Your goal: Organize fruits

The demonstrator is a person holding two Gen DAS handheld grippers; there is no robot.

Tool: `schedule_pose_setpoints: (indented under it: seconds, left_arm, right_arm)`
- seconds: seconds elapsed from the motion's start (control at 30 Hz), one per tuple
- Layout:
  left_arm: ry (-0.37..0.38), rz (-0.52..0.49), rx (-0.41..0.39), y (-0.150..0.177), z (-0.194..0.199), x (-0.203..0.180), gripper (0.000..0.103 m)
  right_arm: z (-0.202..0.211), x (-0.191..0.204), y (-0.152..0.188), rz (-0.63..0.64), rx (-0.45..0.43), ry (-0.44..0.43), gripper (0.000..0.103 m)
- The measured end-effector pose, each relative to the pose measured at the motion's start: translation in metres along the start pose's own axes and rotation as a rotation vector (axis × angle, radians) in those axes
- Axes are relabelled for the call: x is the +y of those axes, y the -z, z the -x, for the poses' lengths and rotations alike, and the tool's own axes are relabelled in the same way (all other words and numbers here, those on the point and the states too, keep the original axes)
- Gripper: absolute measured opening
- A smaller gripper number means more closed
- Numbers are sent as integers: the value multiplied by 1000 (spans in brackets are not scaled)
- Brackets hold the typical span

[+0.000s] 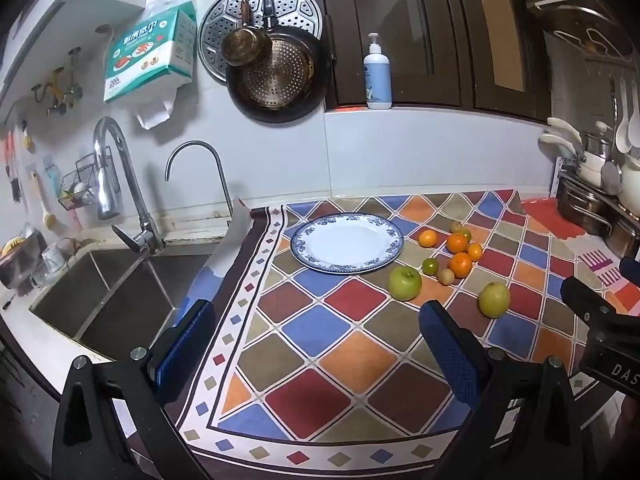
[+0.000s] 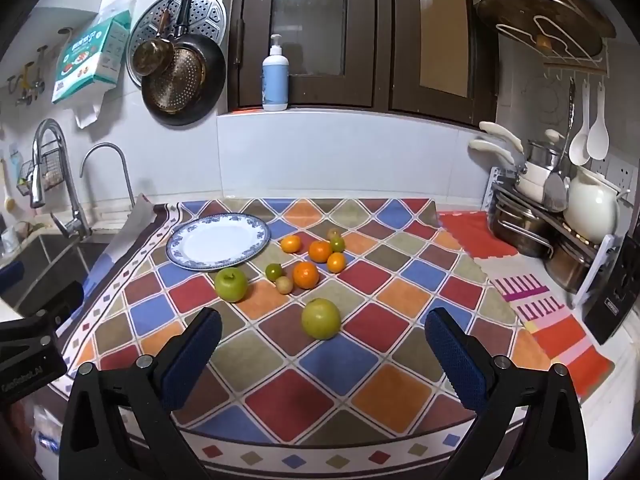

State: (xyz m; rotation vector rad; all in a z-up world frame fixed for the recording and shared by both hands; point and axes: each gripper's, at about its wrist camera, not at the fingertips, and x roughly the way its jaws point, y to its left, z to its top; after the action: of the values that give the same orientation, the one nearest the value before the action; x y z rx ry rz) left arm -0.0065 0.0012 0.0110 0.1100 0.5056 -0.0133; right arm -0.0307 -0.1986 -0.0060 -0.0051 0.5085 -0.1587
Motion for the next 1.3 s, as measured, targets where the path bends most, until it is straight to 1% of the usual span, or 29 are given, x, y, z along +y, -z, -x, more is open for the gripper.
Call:
schedule_pose_setpoints:
  seconds: [0.23,0.57,0.73,1.3]
  left_arm:
    - [14,0,1,-1,-3,2,103]
    - [24,-6,-14,-4,-1,2,103]
    - [42,-9,-16,-5,0,2,103]
    - [49,-13,-17,-7,1,2,103]
  right_arm:
    - [1,1,-4,-4,-13,11,102]
    - [2,0,-5,-15,-22,-1,102]
    - [2,0,-6,-14,-27,-4,102]
    - [3,3,-5,-17,-27,-17,102]
